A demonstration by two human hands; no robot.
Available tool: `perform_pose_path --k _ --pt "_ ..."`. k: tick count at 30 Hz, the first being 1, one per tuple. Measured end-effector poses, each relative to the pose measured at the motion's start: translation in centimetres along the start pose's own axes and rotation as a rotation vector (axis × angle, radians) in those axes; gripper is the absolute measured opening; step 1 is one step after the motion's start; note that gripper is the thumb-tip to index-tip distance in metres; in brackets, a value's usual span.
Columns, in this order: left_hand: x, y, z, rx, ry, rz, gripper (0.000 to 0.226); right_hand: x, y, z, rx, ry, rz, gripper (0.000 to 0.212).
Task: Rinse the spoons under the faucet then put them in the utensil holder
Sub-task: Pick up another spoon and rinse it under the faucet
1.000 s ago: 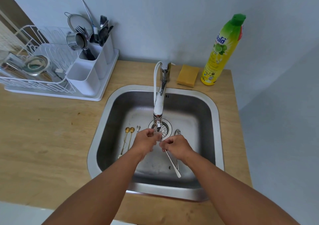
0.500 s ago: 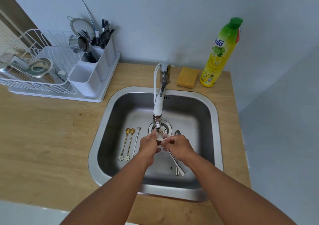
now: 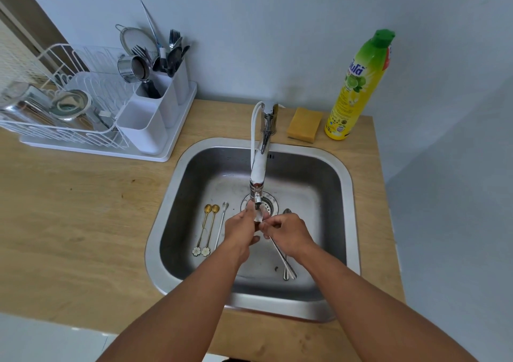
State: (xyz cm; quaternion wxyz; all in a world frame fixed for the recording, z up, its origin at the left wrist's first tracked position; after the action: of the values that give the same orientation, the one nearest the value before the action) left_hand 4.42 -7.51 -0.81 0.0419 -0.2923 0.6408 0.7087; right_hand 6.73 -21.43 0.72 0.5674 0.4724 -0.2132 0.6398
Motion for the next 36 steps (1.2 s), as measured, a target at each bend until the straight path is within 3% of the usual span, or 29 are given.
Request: perform_pose_path --k 6,9,18,26,28,30,32,34,36 --pt "0.8 0.0 -0.6 0.232 0.137 0.081 0.031 -0.1 0.4 0.2 -0.018 0.004 0.018 0.019" --pt "1.1 -0.2 -0.3 0.266 0.117 0.063 0.029 0.2 0.5 0.1 -0.017 -0.026 0.034 0.020" --pt "-2.0 0.5 2.1 -0.071 -0.157 -0.190 0.027 0.9 0.4 0.1 0.039 -0.015 0.100 0.014" --pt "-4.7 3.5 1.7 -0.139 -0.651 -0.611 0.003 0.7 0.4 0.6 0.117 -0.001 0.164 0.013" --pt "-4.9 3.7 1.7 -0.184 -0.750 -0.666 0.008 0.6 0.3 0.5 0.136 0.018 0.167 0.013" --pt "-4.8 3.7 1.9 -0.193 -0.708 -0.667 0.010 0.6 0.2 0.6 0.137 0.034 0.177 0.012" --pt "-4.6 3.5 2.4 -0.133 -0.494 -0.601 0.011 0.7 0.1 0.7 0.121 0.049 0.194 0.012" --pt "-4.0 3.2 2.9 -0.131 -0.260 -0.471 0.011 1.0 0.0 1.0 0.086 0.071 0.224 0.016" --pt "-2.7 2.8 3.1 -0.147 -0.076 -0.229 0.024 1.2 -0.1 1.1 0.070 0.054 0.230 0.015"
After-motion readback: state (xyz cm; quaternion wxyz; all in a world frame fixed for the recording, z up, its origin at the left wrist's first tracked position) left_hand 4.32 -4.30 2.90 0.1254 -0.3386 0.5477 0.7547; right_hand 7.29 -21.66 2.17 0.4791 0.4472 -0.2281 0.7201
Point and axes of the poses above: each hand's wrist, its own y-axis away from the middle knuckle, its own z-axis out of the back of the hand, x = y × z, the point moved 6 cm from there along -y, towards the middle knuckle, and after that the axes turned 15 degrees about z, right-handed, at the moved point
